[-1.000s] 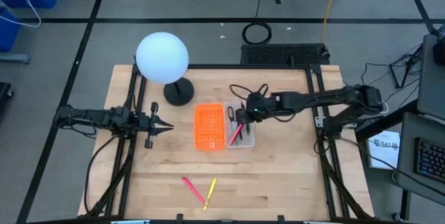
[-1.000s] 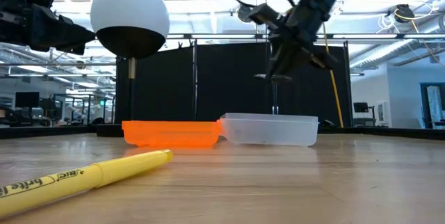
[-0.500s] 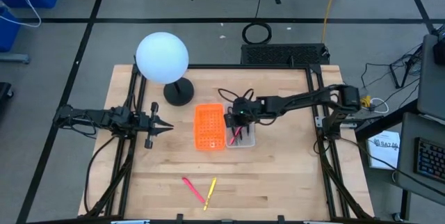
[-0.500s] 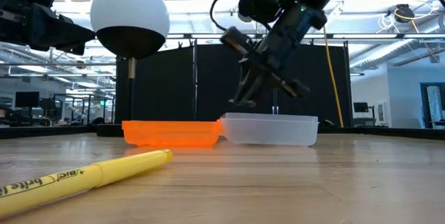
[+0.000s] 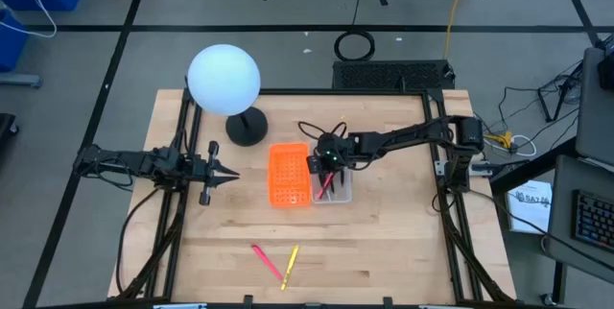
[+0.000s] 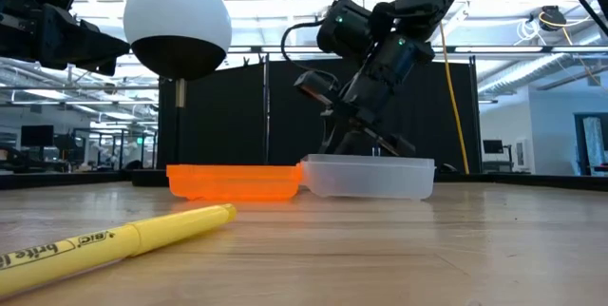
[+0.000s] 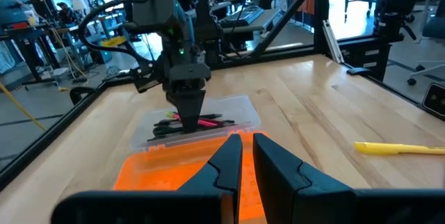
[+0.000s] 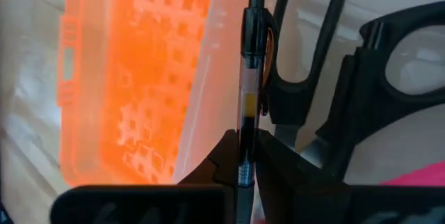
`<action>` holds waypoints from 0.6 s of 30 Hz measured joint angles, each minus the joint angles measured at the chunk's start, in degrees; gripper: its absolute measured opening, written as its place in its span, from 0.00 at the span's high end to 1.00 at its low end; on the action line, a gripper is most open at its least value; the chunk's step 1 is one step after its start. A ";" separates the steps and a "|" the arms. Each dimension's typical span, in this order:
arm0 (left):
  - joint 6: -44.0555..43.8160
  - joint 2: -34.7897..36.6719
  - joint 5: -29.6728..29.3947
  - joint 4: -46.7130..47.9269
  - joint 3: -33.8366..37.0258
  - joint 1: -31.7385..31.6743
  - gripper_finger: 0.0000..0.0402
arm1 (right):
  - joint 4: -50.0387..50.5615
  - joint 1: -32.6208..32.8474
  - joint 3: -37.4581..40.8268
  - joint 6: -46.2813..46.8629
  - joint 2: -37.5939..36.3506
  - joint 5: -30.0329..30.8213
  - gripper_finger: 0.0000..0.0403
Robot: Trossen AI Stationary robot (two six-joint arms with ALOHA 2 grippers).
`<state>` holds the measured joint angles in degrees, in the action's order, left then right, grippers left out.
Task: Pick & place school supplies into a supply box
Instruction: Put the black pen into the orange supply box, then put the pink pen into the orange supply box
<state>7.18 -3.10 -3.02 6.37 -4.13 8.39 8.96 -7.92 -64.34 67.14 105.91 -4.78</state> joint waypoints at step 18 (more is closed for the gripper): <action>-0.22 0.01 0.21 -0.08 0.01 0.00 0.88 | 2.70 -0.92 0.11 -2.77 -4.38 -2.05 0.78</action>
<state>6.96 -3.09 -2.81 6.30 -4.12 8.40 11.66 -8.84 -64.23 64.37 101.52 -6.83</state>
